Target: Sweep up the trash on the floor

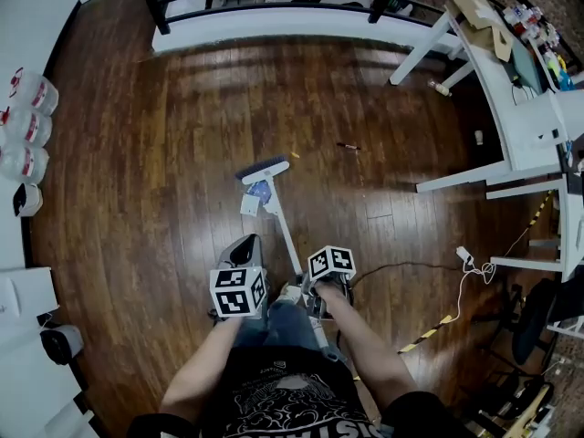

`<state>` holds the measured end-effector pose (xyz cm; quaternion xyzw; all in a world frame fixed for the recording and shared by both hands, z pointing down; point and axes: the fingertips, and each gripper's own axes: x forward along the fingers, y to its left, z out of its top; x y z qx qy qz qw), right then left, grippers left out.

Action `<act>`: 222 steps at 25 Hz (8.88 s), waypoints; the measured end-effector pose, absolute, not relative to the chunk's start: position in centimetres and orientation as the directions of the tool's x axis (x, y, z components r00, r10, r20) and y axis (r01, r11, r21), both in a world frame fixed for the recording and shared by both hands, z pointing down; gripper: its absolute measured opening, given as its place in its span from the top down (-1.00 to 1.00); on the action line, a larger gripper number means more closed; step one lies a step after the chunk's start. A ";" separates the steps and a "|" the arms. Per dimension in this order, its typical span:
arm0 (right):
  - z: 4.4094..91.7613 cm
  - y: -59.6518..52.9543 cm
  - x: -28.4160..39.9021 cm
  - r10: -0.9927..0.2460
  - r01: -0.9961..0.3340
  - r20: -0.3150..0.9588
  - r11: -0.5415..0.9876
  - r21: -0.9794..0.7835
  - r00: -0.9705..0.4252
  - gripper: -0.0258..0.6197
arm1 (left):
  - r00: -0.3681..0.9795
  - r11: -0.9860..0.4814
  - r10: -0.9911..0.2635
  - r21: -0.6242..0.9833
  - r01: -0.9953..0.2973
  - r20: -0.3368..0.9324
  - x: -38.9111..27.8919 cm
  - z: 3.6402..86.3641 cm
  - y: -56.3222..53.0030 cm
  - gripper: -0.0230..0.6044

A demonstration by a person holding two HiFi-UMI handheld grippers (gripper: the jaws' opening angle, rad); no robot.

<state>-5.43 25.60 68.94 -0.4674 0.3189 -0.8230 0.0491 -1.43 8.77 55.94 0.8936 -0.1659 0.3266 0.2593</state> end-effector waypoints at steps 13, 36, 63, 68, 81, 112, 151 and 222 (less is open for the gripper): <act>65.2 18.3 3.7 -0.626 0.072 0.714 -0.765 -0.639 -0.314 0.72 | 0.788 -0.877 0.060 0.409 -0.252 0.613 8.7 54.0 8.2 0.91; 68.0 20.3 23.8 -0.708 0.344 0.701 -0.682 -0.645 -0.089 0.70 | 0.742 -0.924 0.196 0.374 -0.079 0.641 25.7 55.5 10.5 0.91; 75.7 21.5 34.1 -0.731 0.593 0.667 -0.603 -0.533 -0.144 0.73 | 0.664 -0.941 0.218 0.334 -0.052 0.715 39.6 59.1 11.8 0.91; 75.6 19.8 30.8 -0.746 0.608 0.637 -0.602 -0.518 -0.196 0.73 | 0.676 -0.937 0.195 0.339 -0.086 0.710 37.8 58.9 10.2 0.91; 75.0 16.5 21.5 -0.713 0.565 0.614 -0.676 -0.473 -0.339 0.74 | 0.681 -0.932 0.145 0.330 -0.150 0.718 30.1 58.6 5.3 0.91; 75.0 13.8 4.0 -0.580 0.393 0.634 -0.814 -0.427 -0.511 0.74 | 0.741 -0.902 0.084 0.367 -0.227 0.666 14.5 58.6 -1.1 0.91; 73.8 21.4 -15.9 -0.492 0.228 0.564 -0.850 -0.475 -0.663 0.74 | 0.687 -0.819 -0.126 0.316 -0.479 0.716 -9.8 59.3 6.3 0.91; 48.0 35.8 -16.7 -0.752 -0.329 0.659 -0.618 -0.713 -0.014 0.71 | 0.867 -0.932 -0.028 0.300 -0.202 0.498 -19.3 43.4 18.6 0.91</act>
